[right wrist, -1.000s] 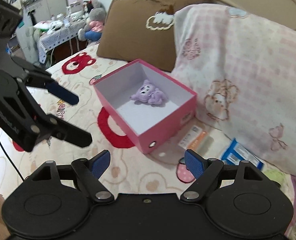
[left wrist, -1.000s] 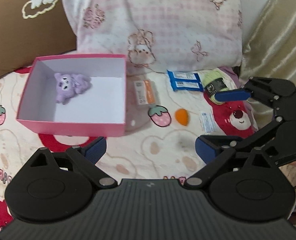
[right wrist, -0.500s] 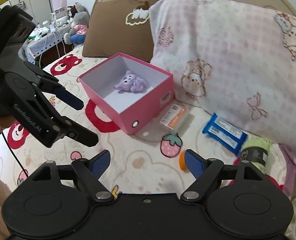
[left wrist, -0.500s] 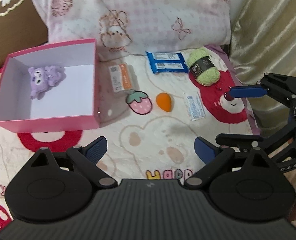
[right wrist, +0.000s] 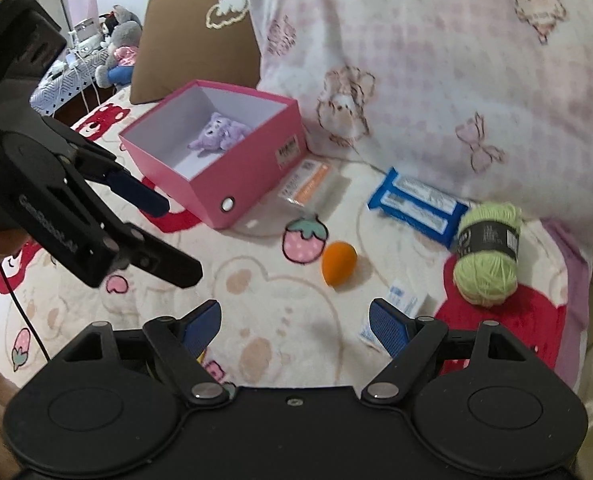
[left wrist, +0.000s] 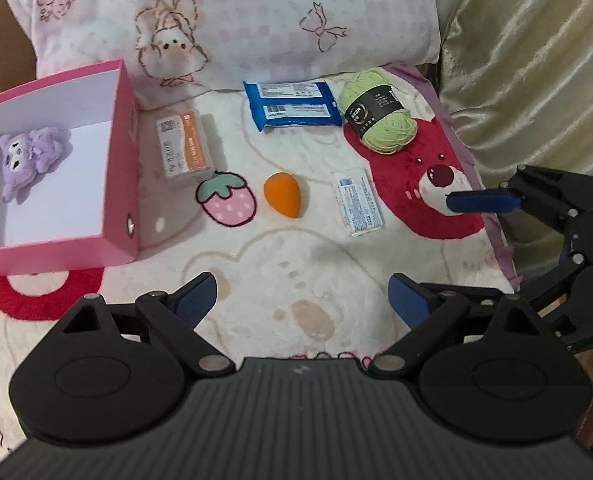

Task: Organize objects
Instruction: 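Withdraw the left gripper from the box toward the white medicine box, then lower the left gripper onto the white medicine box and close on it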

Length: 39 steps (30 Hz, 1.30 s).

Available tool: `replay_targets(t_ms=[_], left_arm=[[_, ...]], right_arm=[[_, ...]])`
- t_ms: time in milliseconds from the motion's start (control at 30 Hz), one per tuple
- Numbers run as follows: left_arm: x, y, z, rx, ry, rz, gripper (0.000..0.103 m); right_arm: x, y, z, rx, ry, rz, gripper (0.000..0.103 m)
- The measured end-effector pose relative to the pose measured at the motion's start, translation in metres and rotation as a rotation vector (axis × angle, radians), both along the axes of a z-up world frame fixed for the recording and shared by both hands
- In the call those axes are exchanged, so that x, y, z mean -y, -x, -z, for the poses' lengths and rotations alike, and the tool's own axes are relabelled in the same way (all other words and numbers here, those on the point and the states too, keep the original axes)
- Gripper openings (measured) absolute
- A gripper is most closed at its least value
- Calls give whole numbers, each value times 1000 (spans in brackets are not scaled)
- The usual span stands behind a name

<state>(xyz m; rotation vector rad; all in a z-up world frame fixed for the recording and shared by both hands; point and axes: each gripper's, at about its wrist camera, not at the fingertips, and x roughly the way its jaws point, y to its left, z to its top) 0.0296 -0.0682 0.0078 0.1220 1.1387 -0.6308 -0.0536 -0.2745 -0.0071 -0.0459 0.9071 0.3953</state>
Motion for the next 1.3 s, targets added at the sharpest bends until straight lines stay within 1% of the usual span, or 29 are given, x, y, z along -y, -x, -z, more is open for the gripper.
replay_targets(t_ms=[67,167,267,367,500,600,667,733,767,900,1000,1167,1233,1300], left_arm=[[7,0,5,8,-2,4,93],[14,-2,14,-12,17,4,93],[22,-4,26,-30,19,-2,93],[29,-4,35,-18,15,-7,91],[34,-4,43,20,40,-20,91],[36,-5,47,57,100,-45,91],[39,-8,51,55,126,-52,91],[43,-8,55,73,142,-51,90],[46,-9,57,83,146,-49,90],[59,-11,66,121,161,-22,90],[68,-11,75,143,164,-2,90],[84,-15,95,130,140,23,89],[88,-17,102,113,151,16,89],[93,-21,110,95,155,13,89]], right_arm=[[5,-1,8,-5,-2,9,85],[10,-4,19,-3,2,14,85],[16,-8,34,-15,-28,26,84],[20,-11,45,-24,-53,61,83],[20,-9,59,30,-63,83,83],[23,-10,76,70,-66,113,83],[23,-10,85,95,-37,132,83],[22,-9,90,143,4,148,83],[23,-9,91,162,2,158,83],[29,-10,93,183,-90,199,83],[27,-11,97,207,-73,223,83],[30,-17,106,205,-51,249,83],[29,-20,110,205,-24,255,83],[28,-18,114,229,6,257,83]])
